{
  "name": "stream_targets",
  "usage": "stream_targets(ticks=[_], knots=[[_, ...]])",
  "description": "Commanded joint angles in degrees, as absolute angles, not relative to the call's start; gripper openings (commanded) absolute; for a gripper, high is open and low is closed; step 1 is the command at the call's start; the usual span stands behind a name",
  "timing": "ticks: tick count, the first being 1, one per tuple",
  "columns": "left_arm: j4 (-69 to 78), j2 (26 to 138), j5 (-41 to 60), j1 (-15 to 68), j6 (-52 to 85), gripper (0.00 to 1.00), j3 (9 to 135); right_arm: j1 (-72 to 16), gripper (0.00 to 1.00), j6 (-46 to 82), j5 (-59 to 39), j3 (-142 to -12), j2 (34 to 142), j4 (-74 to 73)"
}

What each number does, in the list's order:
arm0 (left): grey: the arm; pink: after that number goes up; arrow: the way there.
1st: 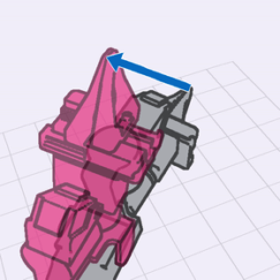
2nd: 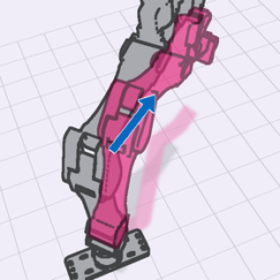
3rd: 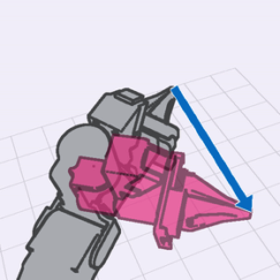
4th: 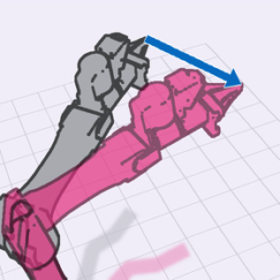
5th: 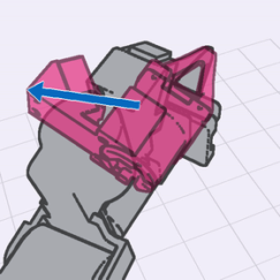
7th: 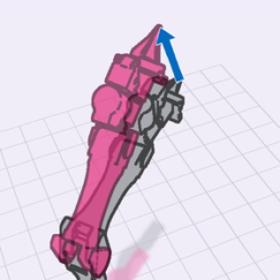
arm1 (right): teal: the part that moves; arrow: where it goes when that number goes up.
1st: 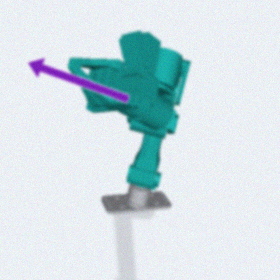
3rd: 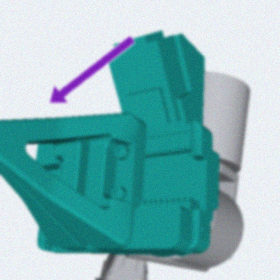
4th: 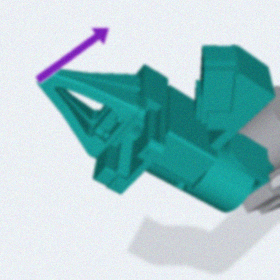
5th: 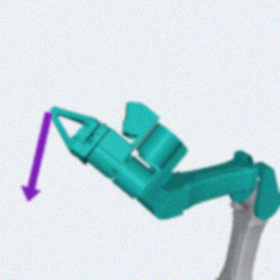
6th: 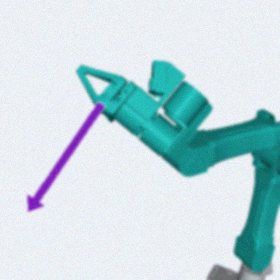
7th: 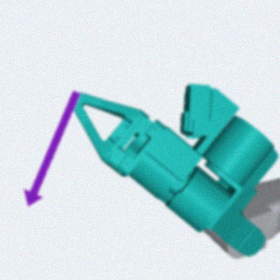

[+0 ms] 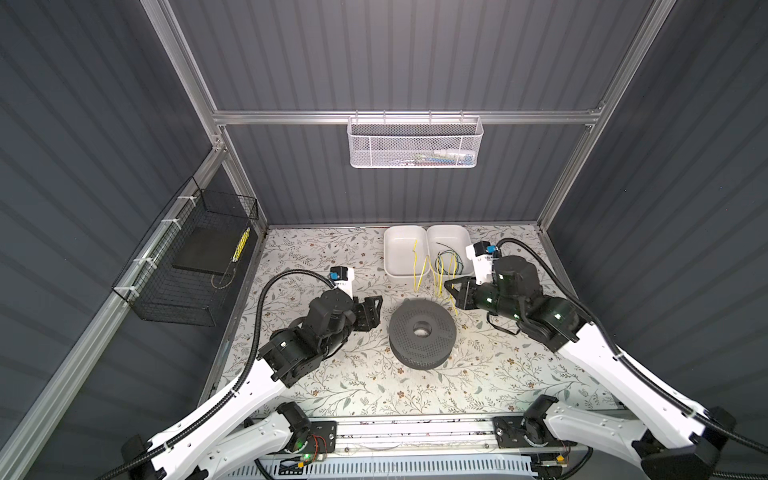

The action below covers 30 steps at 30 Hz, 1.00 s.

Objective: Wrap the cables
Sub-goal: 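Carry the yellow cable over the spool with the right gripper while the left gripper approaches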

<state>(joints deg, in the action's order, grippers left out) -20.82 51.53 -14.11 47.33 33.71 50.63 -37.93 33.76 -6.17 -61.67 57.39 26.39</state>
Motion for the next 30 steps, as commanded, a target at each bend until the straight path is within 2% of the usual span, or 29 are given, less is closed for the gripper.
stream_targets(ticks=[1, 4, 11, 16, 21, 27, 30], knots=[[-15.27, 52.62, -8.42, 47.54, 29.93, 0.75, 52.26, -38.36, 0.00, 36.56, -5.74, -60.15, 52.81, 31.83], [-13.71, 53.57, -1.65, 47.55, 28.76, 0.78, 54.16, -38.40, 0.00, 37.49, -6.11, -60.20, 49.46, 35.41], [-7.96, 56.89, 9.61, 47.48, 28.40, 0.63, 58.57, -38.39, 0.00, 41.05, -9.48, -58.02, 43.34, 38.02], [-10.57, 61.04, 13.48, 47.55, 28.16, 0.63, 62.49, -38.47, 0.00, 44.22, -10.87, -57.05, 40.19, 37.66], [-6.46, 63.30, 15.21, 47.53, 28.33, 0.69, 63.08, -38.41, 0.00, 46.07, -13.35, -55.12, 38.07, 37.12], [-4.00, 68.74, 14.16, 47.55, 27.17, 0.69, 64.18, -38.46, 0.00, 47.41, -16.03, -53.82, 35.83, 37.20], [-2.94, 71.50, 16.20, 47.47, 27.29, 0.65, 65.39, -38.48, 0.00, 48.50, -17.13, -53.31, 35.50, 36.96]])
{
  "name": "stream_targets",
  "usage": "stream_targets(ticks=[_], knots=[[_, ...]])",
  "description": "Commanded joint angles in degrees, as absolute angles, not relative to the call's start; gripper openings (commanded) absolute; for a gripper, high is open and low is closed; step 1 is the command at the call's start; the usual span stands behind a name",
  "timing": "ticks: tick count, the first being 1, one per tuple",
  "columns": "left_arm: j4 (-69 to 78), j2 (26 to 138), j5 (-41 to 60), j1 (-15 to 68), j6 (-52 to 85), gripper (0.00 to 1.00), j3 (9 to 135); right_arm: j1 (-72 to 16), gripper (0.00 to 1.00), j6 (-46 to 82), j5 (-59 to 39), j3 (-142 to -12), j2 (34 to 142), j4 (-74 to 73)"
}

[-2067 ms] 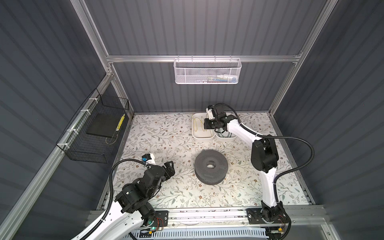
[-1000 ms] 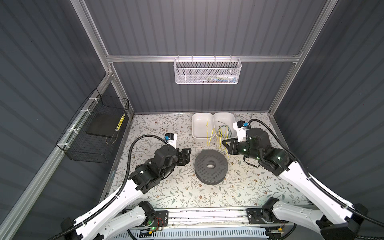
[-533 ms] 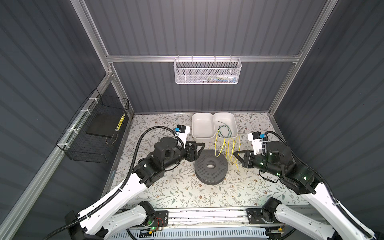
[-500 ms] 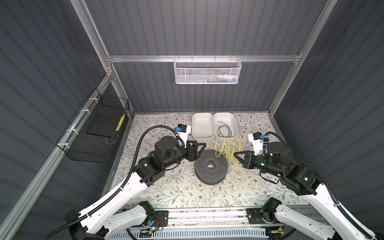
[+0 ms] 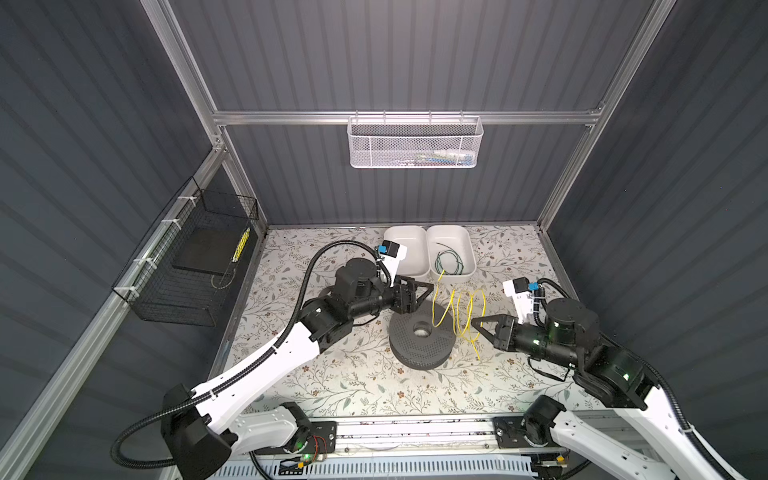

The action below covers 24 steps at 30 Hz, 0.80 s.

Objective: Wrap the cables
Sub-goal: 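Carry the yellow cable over the spool with the right gripper while the left gripper approaches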

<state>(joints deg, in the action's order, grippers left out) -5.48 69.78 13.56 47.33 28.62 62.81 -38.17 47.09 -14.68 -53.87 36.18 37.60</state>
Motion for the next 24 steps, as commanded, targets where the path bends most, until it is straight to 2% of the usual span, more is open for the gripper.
stream_targets(ticks=[1, 8, 11, 13, 15, 19, 22, 24], knots=[[-3.39, 72.45, 16.98, 47.52, 26.62, 0.64, 66.16, -38.47, 0.00, 48.65, -17.56, -53.26, 35.42, 36.65], [-1.44, 75.06, 17.36, 47.51, 25.21, 0.62, 66.68, -38.56, 0.00, 49.76, -18.66, -52.60, 36.88, 35.83], [-1.63, 77.06, 18.45, 47.51, 24.26, 0.56, 67.47, -38.93, 0.00, 51.07, -18.66, -51.43, 35.76, 35.10], [0.32, 77.86, 20.81, 47.48, 24.81, 0.48, 66.58, -39.03, 0.00, 51.68, -18.51, -50.90, 34.65, 35.16], [3.03, 78.00, 21.76, 47.55, 25.78, 0.46, 65.54, -39.11, 0.00, 52.25, -17.98, -50.72, 33.90, 35.83], [3.98, 78.85, 22.87, 47.52, 25.73, 0.20, 65.81, -39.07, 0.00, 53.34, -15.69, -49.78, 31.91, 36.19], [3.97, 78.69, 23.61, 47.52, 25.31, 0.07, 65.70, -39.10, 0.00, 54.09, -14.59, -48.97, 30.64, 35.67], [3.73, 78.36, 23.97, 47.53, 24.72, 0.05, 65.42, -39.06, 0.00, 54.40, -14.86, -48.65, 30.38, 35.08]])
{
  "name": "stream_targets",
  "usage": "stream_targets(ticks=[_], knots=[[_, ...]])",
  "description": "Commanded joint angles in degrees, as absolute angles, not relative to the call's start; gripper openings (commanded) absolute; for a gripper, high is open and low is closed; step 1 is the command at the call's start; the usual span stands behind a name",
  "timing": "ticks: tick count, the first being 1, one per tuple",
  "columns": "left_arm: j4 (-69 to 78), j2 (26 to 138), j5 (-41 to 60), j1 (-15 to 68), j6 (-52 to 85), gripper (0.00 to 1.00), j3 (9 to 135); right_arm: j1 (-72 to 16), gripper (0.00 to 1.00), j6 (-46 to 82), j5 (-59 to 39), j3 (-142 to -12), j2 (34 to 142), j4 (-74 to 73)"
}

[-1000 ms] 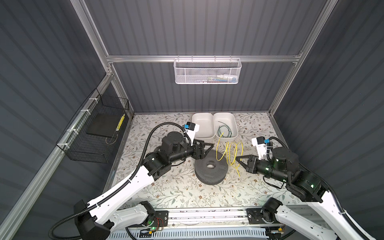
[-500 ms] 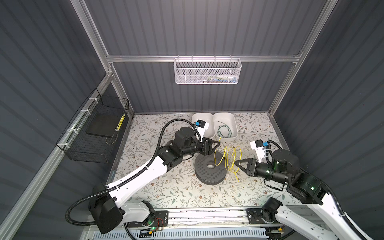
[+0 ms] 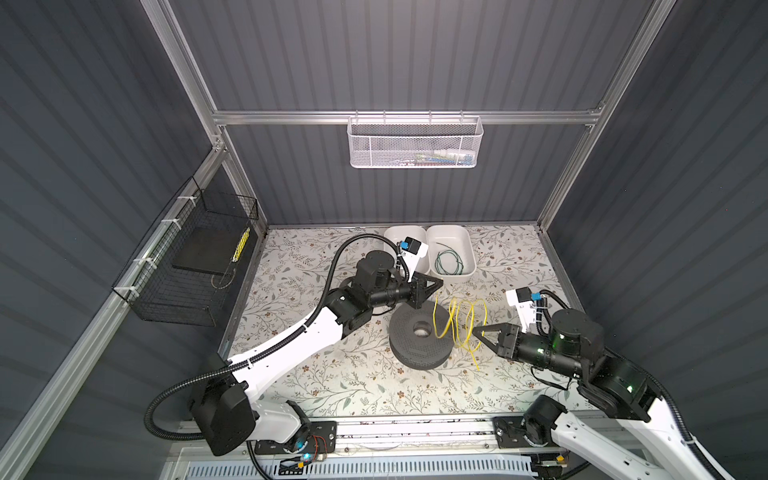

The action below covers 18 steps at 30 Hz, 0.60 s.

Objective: Wrap the cables

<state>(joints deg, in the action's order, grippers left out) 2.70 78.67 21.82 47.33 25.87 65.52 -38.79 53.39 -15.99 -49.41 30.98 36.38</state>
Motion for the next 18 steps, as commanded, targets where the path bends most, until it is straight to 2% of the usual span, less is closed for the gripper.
stream_targets(ticks=[1, 5, 8, 9, 12, 14, 18], knots=[[3.67, 78.15, 23.99, 47.53, 24.59, 0.02, 65.07, -39.04, 0.00, 54.58, -14.85, -48.52, 30.34, 35.11], [2.82, 76.94, 22.53, 47.53, 24.30, 0.00, 64.64, -39.07, 0.00, 53.67, -14.29, -48.62, 31.33, 35.70], [0.03, 75.50, 16.91, 47.50, 25.46, 0.00, 66.02, -39.08, 0.01, 52.69, -13.21, -48.43, 32.79, 36.53], [-1.01, 74.91, 14.42, 47.49, 25.78, 0.00, 66.71, -39.06, 0.08, 52.56, -12.81, -48.43, 33.22, 36.77], [-5.14, 73.92, 8.35, 47.53, 25.98, 0.00, 69.06, -39.07, 0.14, 51.80, -11.16, -48.73, 33.91, 37.34], [-8.51, 74.12, 6.72, 47.54, 24.66, 0.00, 71.28, -39.03, 0.29, 51.00, -9.13, -50.22, 34.41, 38.90], [-15.11, 75.34, 5.05, 47.61, 21.61, 0.00, 75.68, -39.10, 0.37, 49.14, -5.08, -55.02, 35.20, 43.70]])
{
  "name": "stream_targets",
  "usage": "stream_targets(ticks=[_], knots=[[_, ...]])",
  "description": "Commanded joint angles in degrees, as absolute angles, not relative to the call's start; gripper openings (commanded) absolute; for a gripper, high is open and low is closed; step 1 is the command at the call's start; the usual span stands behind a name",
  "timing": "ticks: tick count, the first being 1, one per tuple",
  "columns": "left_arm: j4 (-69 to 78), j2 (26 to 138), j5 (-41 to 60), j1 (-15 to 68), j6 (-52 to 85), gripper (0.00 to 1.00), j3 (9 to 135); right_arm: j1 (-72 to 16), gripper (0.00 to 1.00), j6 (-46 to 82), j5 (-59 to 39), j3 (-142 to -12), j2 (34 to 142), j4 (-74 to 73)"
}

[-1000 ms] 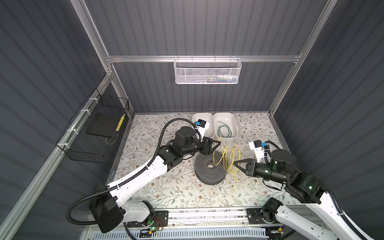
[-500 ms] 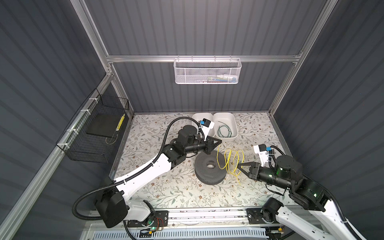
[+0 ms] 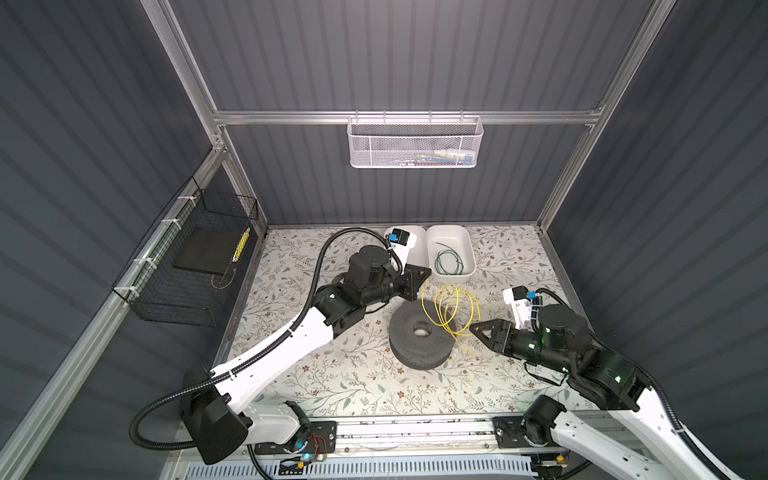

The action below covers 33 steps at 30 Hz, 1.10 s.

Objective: Wrap the cables

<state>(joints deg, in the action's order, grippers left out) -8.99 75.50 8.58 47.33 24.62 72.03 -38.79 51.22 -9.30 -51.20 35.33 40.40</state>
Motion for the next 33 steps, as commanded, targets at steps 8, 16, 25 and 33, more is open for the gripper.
stream_targets(ticks=[8, 16, 25, 33], knots=[[-17.45, 75.25, 3.46, 47.64, 19.33, 0.00, 77.72, -39.04, 0.43, 50.23, -6.39, -64.13, 37.09, 43.09], [-15.62, 73.60, 4.98, 47.63, 21.66, 0.00, 75.95, -39.05, 0.42, 51.66, -7.22, -63.27, 39.31, 39.32], [-14.73, 72.95, 7.17, 47.57, 23.28, 0.00, 75.59, -38.58, 0.45, 45.33, 1.75, -63.47, 45.06, 40.57], [-14.59, 72.45, 8.13, 47.59, 23.92, 0.00, 75.59, -34.06, 0.47, 42.54, -1.13, -62.18, 50.49, 36.40]])
